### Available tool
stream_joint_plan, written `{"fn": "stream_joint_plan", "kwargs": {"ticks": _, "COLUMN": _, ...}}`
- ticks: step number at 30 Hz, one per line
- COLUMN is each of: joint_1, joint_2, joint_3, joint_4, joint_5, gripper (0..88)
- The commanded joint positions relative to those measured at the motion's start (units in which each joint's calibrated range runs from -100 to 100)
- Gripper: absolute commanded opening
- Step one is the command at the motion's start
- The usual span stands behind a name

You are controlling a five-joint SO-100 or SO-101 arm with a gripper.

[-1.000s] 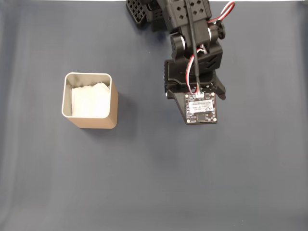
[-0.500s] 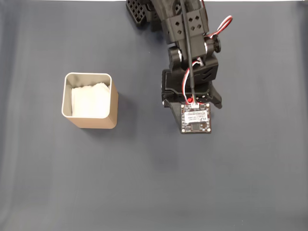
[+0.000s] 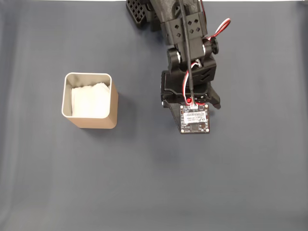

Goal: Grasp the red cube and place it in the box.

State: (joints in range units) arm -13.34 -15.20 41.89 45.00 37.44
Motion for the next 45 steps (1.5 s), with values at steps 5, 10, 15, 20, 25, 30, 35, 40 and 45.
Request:
{"fn": "stream_joint_plan", "kwargs": {"ticks": 5, "joint_1": -0.11, "joint_2": -4.66, "joint_3": 1.31, "joint_4": -1.55, "joint_5": -0.10, "gripper": 36.0}}
{"fn": "stream_joint_plan", "kwargs": {"ticks": 10, "joint_1": -0.11, "joint_2": -5.61, "joint_3": 2.32, "joint_4": -2.04, "joint_5": 0.05, "gripper": 36.0}}
{"fn": "stream_joint_plan", "kwargs": {"ticks": 15, "joint_1": -0.18, "joint_2": -7.51, "joint_3": 5.05, "joint_4": -3.68, "joint_5": 0.34, "gripper": 35.8}}
{"fn": "stream_joint_plan", "kwargs": {"ticks": 20, "joint_1": -0.26, "joint_2": -8.47, "joint_3": 6.33, "joint_4": -4.75, "joint_5": 0.68, "gripper": 34.6}}
{"fn": "stream_joint_plan", "kwargs": {"ticks": 25, "joint_1": -0.26, "joint_2": -8.55, "joint_3": 6.42, "joint_4": -5.00, "joint_5": 0.88, "gripper": 29.5}}
{"fn": "stream_joint_plan", "kwargs": {"ticks": 30, "joint_1": -0.26, "joint_2": -8.55, "joint_3": 6.78, "joint_4": -4.83, "joint_5": 1.32, "gripper": 20.2}}
{"fn": "stream_joint_plan", "kwargs": {"ticks": 35, "joint_1": -0.18, "joint_2": -8.55, "joint_3": 7.06, "joint_4": -4.67, "joint_5": 1.32, "gripper": 13.1}}
{"fn": "stream_joint_plan", "kwargs": {"ticks": 40, "joint_1": 0.03, "joint_2": -8.55, "joint_3": 7.06, "joint_4": -4.42, "joint_5": 1.56, "gripper": 10.5}}
{"fn": "stream_joint_plan", "kwargs": {"ticks": 45, "joint_1": 0.10, "joint_2": -8.47, "joint_3": 6.78, "joint_4": -3.68, "joint_5": 1.86, "gripper": 7.5}}
